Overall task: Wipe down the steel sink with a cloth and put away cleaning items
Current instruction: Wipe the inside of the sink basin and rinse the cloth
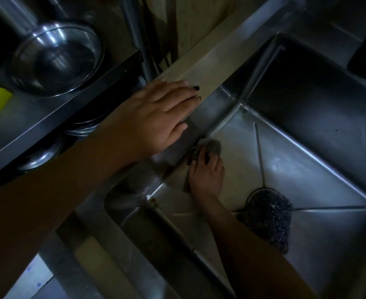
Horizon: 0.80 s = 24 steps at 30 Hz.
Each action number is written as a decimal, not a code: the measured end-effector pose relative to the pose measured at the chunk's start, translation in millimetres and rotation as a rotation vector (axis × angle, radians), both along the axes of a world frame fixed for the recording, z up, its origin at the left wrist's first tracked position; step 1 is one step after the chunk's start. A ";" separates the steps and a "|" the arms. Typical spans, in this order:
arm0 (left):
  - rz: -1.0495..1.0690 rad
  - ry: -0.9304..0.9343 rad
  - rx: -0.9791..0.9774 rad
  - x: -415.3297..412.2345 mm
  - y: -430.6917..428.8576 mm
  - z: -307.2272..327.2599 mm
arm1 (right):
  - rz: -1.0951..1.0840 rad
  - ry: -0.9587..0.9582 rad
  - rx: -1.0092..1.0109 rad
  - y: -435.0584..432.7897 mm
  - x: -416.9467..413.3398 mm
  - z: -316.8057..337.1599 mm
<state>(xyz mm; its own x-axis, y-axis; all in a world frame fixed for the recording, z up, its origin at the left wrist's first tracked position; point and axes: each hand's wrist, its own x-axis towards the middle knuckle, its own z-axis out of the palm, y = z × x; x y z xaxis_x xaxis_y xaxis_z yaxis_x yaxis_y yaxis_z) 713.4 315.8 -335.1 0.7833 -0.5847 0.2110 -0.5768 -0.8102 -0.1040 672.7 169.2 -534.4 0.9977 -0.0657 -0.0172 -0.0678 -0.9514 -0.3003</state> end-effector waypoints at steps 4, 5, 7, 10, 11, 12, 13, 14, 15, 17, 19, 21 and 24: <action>0.005 0.011 0.025 -1.4 0.6 3.2 | 0.075 -0.014 -0.033 11.4 -39.9 2.7; 0.003 0.015 0.030 -1.6 0.2 3.2 | 0.075 0.004 -0.038 12.4 -42.2 4.3; 0.004 0.013 0.029 -1.7 0.0 2.7 | 0.080 -0.001 -0.056 12.3 -37.7 4.0; 0.006 -0.015 0.028 -1.4 0.4 -0.4 | 0.089 -0.039 -0.086 9.6 -18.5 -0.3; 0.007 -0.022 0.023 -1.1 0.9 -1.5 | 0.077 -0.047 -0.101 8.8 -10.6 -1.4; 0.008 -0.026 0.013 -0.1 1.2 -2.5 | 0.056 -0.058 -0.124 8.1 -1.9 -1.5; 0.008 -0.028 0.003 0.5 1.0 -3.3 | 0.033 -0.066 -0.140 7.7 6.3 -1.6; 0.003 -0.027 -0.002 0.7 0.7 -4.1 | 0.008 -0.074 -0.143 7.6 13.5 -1.6; -0.005 -0.028 -0.004 0.7 0.4 -4.7 | -0.008 -0.081 -0.132 7.7 19.5 -2.1; -0.018 -0.034 -0.003 1.2 0.8 -4.9 | -0.023 -0.086 -0.118 7.4 25.3 -1.5; -0.021 -0.043 -0.004 1.4 1.0 -4.2 | -0.014 -0.078 -0.125 7.1 24.3 -0.9; -0.017 -0.033 -0.004 1.2 0.7 -3.6 | 0.012 -0.075 -0.132 5.7 20.8 -0.1; -0.008 0.000 0.005 1.3 -0.3 -3.3 | 0.109 -0.092 -0.098 1.6 6.7 -0.2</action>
